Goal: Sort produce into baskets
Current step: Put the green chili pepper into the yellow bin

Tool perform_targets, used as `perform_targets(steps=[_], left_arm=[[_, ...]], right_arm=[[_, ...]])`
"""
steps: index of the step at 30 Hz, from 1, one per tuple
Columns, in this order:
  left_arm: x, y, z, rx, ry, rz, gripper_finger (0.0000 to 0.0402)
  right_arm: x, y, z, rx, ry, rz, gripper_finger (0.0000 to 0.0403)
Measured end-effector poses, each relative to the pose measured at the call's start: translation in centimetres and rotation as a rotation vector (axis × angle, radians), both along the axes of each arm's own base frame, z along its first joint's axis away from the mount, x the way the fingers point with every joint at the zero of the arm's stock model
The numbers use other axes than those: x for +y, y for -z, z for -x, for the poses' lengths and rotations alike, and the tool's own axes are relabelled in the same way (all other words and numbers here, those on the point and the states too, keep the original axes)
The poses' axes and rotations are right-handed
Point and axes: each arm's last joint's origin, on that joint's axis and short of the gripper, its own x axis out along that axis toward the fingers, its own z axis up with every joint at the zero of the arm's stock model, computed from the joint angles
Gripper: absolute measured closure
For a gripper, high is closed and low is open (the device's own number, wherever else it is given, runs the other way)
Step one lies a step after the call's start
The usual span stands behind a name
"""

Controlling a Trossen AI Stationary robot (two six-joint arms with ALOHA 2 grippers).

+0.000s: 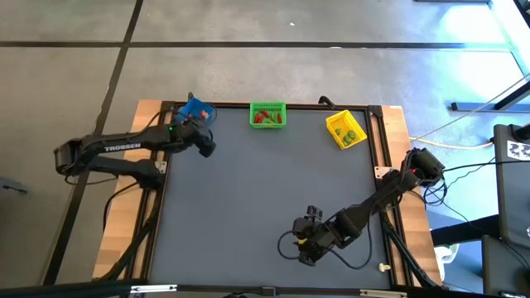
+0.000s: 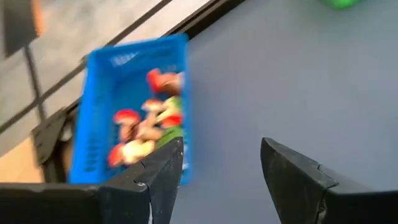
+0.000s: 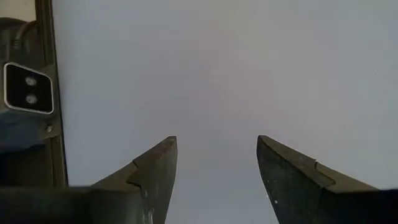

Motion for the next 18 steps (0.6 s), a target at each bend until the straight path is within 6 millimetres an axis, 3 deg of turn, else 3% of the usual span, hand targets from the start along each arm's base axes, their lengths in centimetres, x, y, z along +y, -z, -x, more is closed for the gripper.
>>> perform_targets(steps=[12, 18], left_arm=[[5.4, 2.5, 2.1, 0.042, -0.194, 0.234, 0.0192], [7.7, 1.4, 2.5, 0.001, -0.217, 0.256, 0.0192]], right_arm=[[-0.1, 0.1, 0.1, 0.0, 0.003, 0.031, 0.0183], [-0.3, 0.1, 0.1, 0.001, -0.007, 0.06, 0.0183]])
